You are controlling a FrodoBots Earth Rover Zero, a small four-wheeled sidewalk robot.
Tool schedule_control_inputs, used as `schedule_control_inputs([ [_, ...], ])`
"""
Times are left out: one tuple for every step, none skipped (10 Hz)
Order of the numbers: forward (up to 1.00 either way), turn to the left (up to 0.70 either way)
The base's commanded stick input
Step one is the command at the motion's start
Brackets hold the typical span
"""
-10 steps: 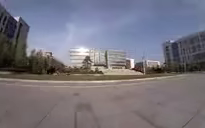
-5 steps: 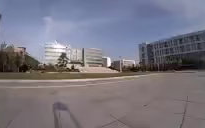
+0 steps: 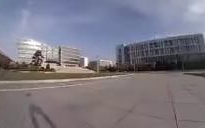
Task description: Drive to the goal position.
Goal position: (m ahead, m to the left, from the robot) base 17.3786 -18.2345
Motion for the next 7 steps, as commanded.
schedule_control_inputs([
  [0.70, -0.35],
  [0.70, -0.35],
  [0.70, -0.35],
  [0.70, -0.35],
  [0.70, -0.35],
  [0.70, -0.35],
  [0.70, -0.35],
])
